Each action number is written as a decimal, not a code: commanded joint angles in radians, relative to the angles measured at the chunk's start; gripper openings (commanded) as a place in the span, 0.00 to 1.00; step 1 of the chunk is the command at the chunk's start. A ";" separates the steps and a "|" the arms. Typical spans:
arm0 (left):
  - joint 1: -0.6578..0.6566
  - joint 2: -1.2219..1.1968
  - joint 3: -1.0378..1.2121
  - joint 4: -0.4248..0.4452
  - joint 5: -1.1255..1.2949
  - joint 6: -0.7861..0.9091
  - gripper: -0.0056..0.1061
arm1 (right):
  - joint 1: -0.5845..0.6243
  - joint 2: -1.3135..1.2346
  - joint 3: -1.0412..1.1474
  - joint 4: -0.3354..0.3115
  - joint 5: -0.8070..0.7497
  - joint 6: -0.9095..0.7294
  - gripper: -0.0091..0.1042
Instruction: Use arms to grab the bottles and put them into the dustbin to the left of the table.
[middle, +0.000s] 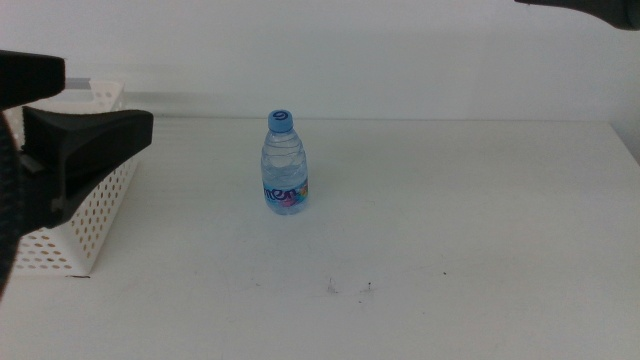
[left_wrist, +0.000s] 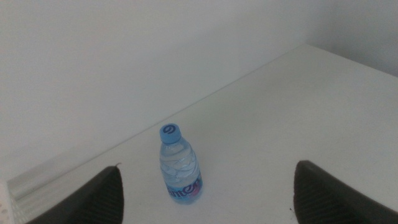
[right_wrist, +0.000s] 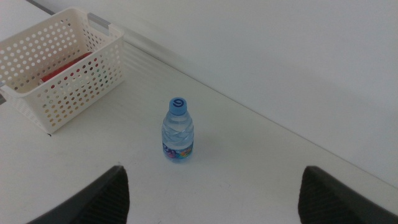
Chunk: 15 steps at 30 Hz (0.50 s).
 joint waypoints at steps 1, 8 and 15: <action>-0.007 -0.002 -0.001 -0.001 -0.025 -0.006 0.89 | 0.001 -0.003 -0.007 -0.003 -0.001 -0.005 0.88; -0.087 0.009 -0.004 0.306 0.011 -0.415 0.89 | 0.001 -0.003 -0.007 -0.003 -0.001 -0.005 0.88; -0.409 0.069 0.075 0.661 -0.191 -0.819 0.89 | 0.001 -0.003 -0.007 -0.003 -0.001 -0.001 0.88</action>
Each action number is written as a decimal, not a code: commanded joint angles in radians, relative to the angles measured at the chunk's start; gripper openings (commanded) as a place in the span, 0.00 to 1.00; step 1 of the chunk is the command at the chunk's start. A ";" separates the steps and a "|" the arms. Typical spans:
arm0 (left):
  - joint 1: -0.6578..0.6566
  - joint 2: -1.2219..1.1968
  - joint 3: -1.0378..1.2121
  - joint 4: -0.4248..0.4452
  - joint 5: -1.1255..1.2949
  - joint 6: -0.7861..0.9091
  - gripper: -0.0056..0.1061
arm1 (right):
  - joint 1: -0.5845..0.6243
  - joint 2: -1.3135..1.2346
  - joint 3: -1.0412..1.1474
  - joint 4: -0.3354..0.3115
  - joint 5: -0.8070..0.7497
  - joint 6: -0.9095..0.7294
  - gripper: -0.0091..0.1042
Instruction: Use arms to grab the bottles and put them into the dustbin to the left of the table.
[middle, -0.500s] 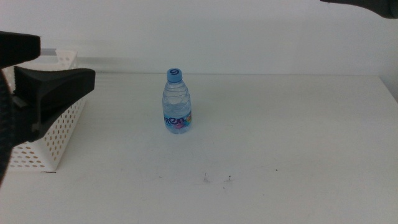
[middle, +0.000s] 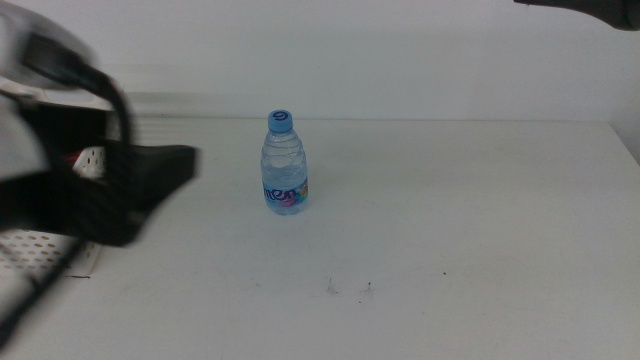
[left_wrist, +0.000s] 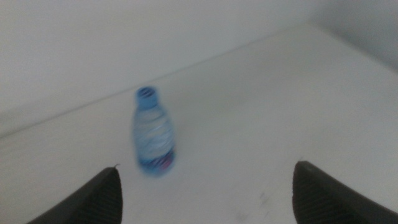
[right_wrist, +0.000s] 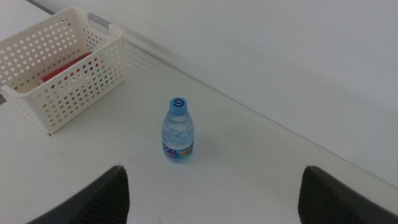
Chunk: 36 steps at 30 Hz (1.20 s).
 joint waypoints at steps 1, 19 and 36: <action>-0.073 0.020 0.067 0.073 -0.146 -0.114 0.89 | 0.001 -0.003 -0.007 -0.003 -0.001 -0.001 0.88; -0.075 0.023 0.597 0.024 -0.876 -0.167 0.89 | 0.001 -0.003 -0.007 -0.003 -0.001 0.001 0.88; -0.009 0.432 0.681 -0.037 -1.434 -0.098 0.89 | 0.001 -0.003 -0.007 -0.003 -0.001 0.001 0.88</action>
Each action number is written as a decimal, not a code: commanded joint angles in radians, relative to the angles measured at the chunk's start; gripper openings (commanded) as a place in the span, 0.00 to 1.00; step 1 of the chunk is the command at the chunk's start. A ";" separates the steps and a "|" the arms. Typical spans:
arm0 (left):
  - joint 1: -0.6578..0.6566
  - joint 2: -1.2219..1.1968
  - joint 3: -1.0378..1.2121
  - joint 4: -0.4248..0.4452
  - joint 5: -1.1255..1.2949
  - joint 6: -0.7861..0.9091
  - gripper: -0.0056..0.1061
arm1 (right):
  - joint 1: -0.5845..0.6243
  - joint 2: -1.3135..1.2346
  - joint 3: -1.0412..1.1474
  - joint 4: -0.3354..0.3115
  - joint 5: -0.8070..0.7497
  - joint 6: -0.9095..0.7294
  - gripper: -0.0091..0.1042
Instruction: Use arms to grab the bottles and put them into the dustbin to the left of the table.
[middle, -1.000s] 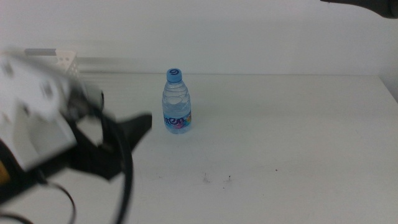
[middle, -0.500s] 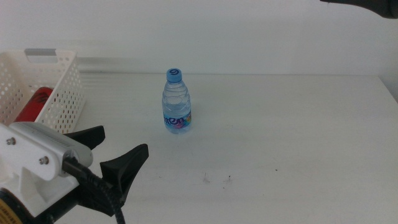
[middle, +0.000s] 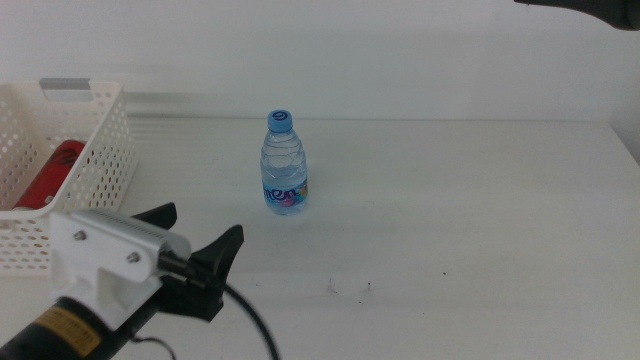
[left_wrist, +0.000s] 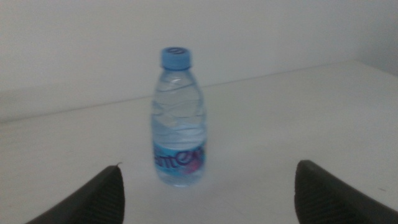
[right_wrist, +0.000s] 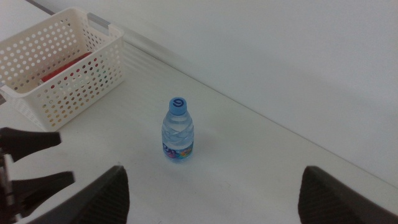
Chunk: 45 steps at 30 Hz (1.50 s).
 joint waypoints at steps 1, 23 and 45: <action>0.024 0.085 0.004 -0.003 -0.145 -0.003 0.89 | 0.001 -0.003 -0.007 -0.003 -0.001 0.001 0.88; 0.137 0.747 -0.447 0.198 -0.312 -0.118 0.89 | 0.001 -0.003 -0.007 -0.003 -0.001 0.001 0.88; 0.159 1.019 -0.777 0.174 -0.244 -0.116 0.89 | 0.001 -0.003 -0.007 -0.003 -0.001 0.001 0.88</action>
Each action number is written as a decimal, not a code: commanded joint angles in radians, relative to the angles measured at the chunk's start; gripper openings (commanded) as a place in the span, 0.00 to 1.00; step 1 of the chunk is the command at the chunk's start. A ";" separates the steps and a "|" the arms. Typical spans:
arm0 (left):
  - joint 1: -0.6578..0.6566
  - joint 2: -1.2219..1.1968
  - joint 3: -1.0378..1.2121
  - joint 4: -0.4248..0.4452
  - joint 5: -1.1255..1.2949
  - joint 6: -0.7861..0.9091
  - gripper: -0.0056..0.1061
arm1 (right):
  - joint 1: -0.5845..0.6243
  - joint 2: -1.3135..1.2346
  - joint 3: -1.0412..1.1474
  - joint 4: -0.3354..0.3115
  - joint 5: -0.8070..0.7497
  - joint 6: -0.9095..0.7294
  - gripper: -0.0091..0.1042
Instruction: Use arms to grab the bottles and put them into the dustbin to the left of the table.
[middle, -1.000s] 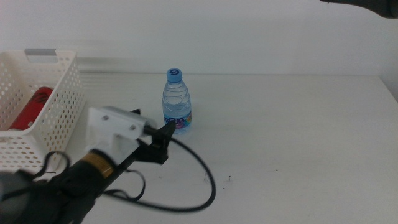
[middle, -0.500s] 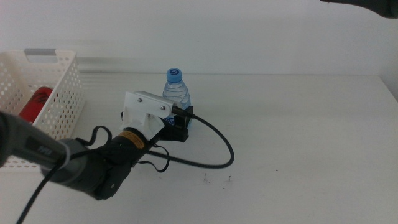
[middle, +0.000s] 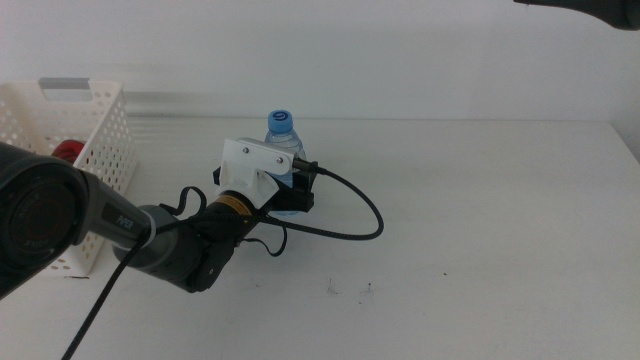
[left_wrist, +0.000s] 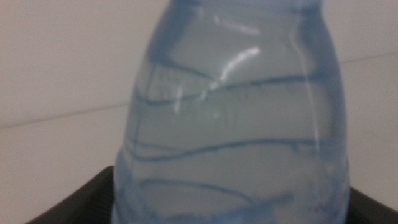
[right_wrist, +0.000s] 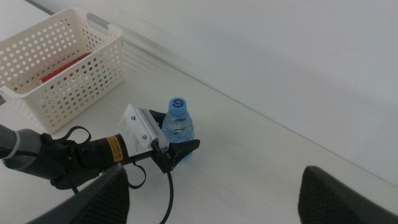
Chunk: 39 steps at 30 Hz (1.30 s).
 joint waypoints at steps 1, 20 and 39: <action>0.003 0.002 -0.020 -0.019 -0.004 -0.012 0.89 | 0.001 -0.003 -0.007 -0.003 -0.001 -0.003 0.88; 0.003 -0.131 0.054 -0.013 -0.012 -0.020 0.04 | 0.001 -0.003 -0.007 -0.003 -0.001 -0.003 0.88; 0.228 -0.758 -0.311 -0.244 1.562 0.359 0.03 | 0.001 -0.003 -0.007 -0.003 -0.001 -0.003 0.88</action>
